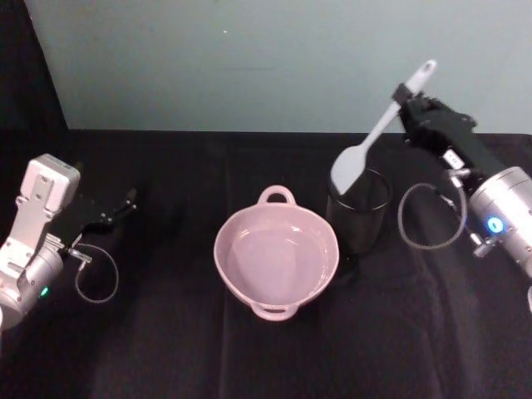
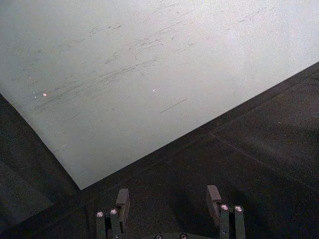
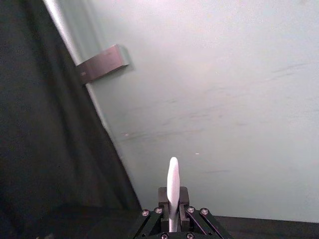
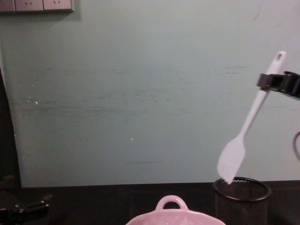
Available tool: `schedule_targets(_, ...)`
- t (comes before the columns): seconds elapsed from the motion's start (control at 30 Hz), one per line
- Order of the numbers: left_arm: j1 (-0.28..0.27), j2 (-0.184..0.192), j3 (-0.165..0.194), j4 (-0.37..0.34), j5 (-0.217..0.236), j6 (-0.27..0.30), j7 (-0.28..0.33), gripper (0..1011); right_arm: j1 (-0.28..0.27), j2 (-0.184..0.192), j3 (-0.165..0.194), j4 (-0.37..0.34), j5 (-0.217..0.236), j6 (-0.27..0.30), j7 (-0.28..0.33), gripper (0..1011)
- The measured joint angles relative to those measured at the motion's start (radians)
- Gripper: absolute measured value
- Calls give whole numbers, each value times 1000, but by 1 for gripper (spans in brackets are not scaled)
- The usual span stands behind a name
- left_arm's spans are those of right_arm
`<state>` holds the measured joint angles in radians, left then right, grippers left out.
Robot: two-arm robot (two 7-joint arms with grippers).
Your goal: Use the one hand to pick up the spoon and stir the clear water in the bowl.
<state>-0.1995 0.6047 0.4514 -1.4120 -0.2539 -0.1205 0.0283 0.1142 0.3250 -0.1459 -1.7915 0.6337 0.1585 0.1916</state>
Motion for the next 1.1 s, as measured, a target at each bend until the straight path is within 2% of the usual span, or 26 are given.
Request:
schedule_targets(0.17, 0, 0, 0, 0, 0, 0, 0, 1011, 18, 2, 29, 46, 48, 9, -20, 111)
schedule_targets(0.37, 0, 0, 0, 0, 0, 0, 0, 1011, 37, 2, 31, 95, 82, 22, -33, 111)
schedule_targets(0.7, 0, 0, 0, 0, 0, 0, 0, 1011, 85, -17, 18, 216, 160, 58, -48, 111)
schedule_targets(1.1, 0, 0, 0, 0, 0, 0, 0, 1011, 102, -20, -12, 273, 197, 82, -84, 111)
